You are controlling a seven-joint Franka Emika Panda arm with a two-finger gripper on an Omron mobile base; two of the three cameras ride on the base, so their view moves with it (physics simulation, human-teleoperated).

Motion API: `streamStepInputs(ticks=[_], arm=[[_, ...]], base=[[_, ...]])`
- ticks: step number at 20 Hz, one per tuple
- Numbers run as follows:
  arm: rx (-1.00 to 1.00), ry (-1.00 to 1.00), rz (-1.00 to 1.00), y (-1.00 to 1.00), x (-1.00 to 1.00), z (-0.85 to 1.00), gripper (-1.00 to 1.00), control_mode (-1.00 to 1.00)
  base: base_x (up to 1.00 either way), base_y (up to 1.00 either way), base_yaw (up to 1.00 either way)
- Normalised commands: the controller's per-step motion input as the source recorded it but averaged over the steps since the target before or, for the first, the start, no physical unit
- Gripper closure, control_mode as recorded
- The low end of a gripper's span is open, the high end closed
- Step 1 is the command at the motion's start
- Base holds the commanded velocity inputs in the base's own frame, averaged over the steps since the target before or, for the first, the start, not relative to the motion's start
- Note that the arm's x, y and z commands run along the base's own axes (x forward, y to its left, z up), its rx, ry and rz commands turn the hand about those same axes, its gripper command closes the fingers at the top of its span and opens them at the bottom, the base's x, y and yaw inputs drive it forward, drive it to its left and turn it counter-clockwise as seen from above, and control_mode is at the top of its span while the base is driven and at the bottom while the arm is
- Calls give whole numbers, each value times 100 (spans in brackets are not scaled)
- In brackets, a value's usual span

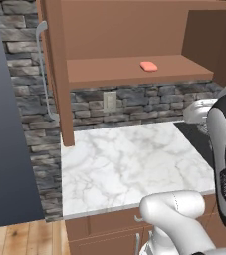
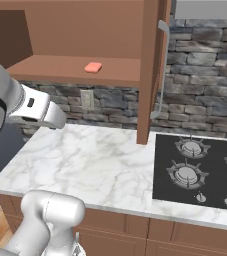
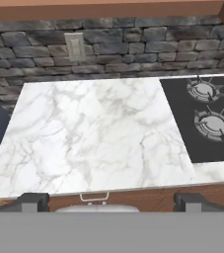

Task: Pick up the bar soap and sponge from the sink, and place them back in the cabinet, and close the cabinet doors.

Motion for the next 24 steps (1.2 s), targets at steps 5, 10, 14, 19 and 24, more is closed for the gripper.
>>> streamStepInputs(ticks=[5,10,14,19,24], arm=[[0,0,0,2,-10,0,-100,-100],[0,0,0,0,-1,0,-100,-100],[0,1,0,0,0,0,-100,-100],[0,0,0,0,0,0,-100,100],[0,0,0,0,0,0,-100,100]], base=[[0,0,0],[0,0,0],[0,0,0],[-30,0,0],[-73,-3,-22]])
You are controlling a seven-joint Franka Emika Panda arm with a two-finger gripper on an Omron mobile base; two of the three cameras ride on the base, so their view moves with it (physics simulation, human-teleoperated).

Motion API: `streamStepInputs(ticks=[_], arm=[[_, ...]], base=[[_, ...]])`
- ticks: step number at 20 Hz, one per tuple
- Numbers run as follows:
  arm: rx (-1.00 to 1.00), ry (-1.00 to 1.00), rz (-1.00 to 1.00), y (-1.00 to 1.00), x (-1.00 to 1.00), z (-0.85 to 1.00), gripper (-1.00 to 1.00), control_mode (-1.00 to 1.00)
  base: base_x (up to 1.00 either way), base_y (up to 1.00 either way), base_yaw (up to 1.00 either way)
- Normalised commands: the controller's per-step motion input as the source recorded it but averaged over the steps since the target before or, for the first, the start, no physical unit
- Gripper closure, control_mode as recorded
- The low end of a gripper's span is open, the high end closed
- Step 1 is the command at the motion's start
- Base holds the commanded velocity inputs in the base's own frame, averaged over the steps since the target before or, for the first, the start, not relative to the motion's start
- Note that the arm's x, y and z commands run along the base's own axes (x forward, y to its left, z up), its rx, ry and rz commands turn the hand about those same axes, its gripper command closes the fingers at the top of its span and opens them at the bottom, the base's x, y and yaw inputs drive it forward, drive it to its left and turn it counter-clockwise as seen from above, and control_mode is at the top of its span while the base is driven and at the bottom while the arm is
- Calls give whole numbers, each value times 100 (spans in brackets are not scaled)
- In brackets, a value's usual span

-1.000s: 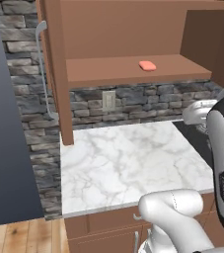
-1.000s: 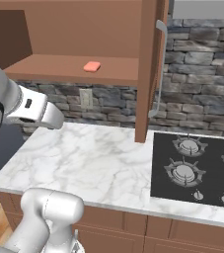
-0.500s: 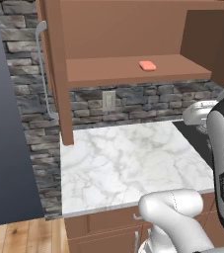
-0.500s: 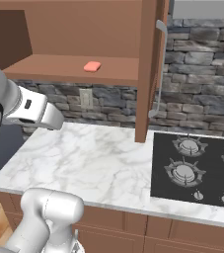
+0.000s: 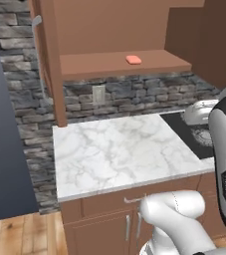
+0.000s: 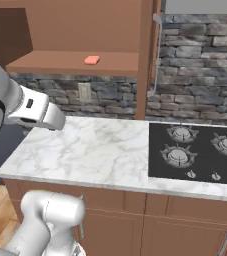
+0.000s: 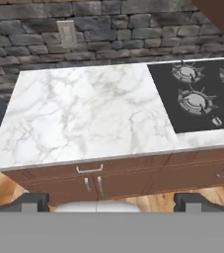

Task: Pick up the bar soap and sponge from the sink, and place them back in the cabinet, and close the cabinet doors.

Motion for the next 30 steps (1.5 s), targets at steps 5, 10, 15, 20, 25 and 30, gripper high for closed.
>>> streamStepInputs(ticks=[5,10,15,20,25,30], arm=[[0,0,0,0,0,0,-100,100],[0,0,0,0,0,0,-100,100],[0,0,0,0,0,0,-100,100],[0,0,0,0,0,0,-100,100],[0,0,0,0,0,0,-100,100],[0,0,0,0,0,0,-100,100]], base=[[-43,0,-39],[-10,0,-45],[0,0,-54],[0,-1,-57],[0,-5,-60],[0,-7,-65]])
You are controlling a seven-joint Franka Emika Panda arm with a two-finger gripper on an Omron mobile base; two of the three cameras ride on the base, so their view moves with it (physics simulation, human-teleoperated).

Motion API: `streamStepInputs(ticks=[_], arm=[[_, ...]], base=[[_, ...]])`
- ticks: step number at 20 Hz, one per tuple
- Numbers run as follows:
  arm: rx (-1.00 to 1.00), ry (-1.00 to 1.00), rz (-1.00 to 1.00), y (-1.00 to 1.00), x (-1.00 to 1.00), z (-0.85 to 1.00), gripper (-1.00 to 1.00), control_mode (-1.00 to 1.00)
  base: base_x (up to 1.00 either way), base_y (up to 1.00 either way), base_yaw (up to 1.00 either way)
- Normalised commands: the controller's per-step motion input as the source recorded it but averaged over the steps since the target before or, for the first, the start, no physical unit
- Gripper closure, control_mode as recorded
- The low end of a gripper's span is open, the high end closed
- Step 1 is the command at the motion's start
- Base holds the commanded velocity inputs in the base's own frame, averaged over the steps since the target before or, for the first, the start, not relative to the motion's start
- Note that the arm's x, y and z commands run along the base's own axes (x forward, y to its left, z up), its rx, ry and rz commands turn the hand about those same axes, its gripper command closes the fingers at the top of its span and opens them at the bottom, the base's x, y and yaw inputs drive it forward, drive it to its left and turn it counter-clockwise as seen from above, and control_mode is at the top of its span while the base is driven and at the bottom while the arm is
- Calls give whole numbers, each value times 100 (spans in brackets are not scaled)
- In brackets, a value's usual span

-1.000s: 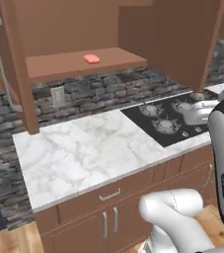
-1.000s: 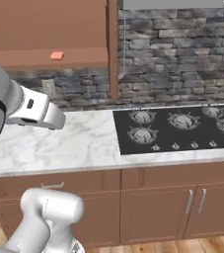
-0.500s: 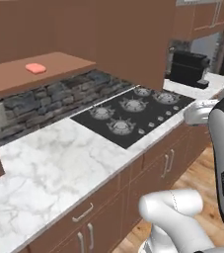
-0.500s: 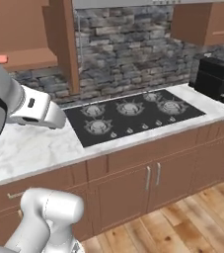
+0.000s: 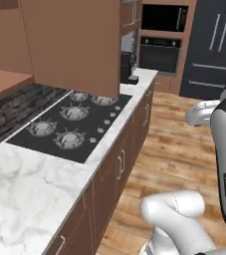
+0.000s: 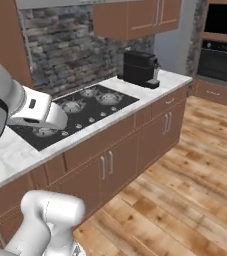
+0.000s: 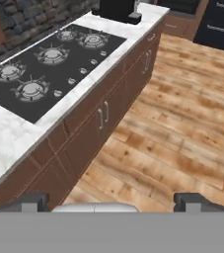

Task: Pick up the bar soap and sponge from the sink, and place them back in the cabinet, and close the cabinet doors.

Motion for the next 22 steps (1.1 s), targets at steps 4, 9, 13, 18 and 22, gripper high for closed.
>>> streamStepInputs(ticks=[4,9,13,18,22], arm=[[0,0,0,0,0,0,-100,100],[0,0,0,0,0,0,-100,100],[0,0,0,0,0,0,-100,100],[0,0,0,0,0,0,-100,100],[0,0,0,0,0,0,-100,100]], base=[[0,-12,-68],[0,-15,-66],[6,-12,-61],[48,-4,-41],[78,0,-6]])
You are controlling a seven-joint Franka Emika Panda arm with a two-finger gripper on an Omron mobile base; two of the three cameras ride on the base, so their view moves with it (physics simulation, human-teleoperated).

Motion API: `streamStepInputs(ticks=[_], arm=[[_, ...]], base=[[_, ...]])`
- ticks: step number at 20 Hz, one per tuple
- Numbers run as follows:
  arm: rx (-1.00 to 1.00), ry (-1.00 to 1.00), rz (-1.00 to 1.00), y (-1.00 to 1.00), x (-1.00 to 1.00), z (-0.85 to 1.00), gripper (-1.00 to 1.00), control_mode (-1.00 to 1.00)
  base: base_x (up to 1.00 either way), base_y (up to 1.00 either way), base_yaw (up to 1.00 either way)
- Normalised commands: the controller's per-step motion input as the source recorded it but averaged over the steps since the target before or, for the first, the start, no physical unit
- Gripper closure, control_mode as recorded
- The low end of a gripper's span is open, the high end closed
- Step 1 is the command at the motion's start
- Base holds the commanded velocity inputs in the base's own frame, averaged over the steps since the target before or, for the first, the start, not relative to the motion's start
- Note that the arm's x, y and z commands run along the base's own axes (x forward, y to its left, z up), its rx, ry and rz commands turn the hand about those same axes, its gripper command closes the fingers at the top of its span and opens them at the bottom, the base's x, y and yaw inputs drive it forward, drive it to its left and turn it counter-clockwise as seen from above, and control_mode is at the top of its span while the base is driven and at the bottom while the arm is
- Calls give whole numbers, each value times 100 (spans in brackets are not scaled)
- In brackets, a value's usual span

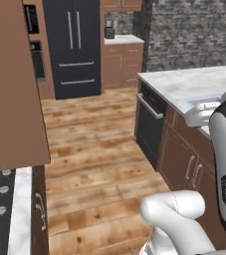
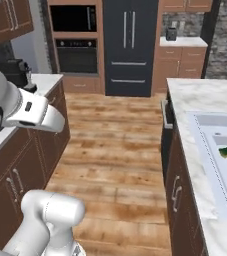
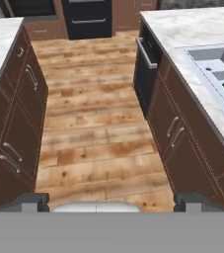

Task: Pick up the bar soap and sponge from the sink, and place them back in the cabinet, and close the cabinet doors.

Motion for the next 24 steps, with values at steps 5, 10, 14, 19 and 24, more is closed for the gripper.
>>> streamStepInputs(ticks=[5,10,14,19,24], arm=[[0,0,0,0,0,0,-100,100],[0,0,0,0,0,0,-100,100],[0,0,0,0,0,0,-100,100],[0,0,0,0,0,0,-100,100],[0,0,0,0,0,0,-100,100]], base=[[90,0,0],[93,-2,0],[99,-8,0],[98,-9,0],[51,-41,-21]])
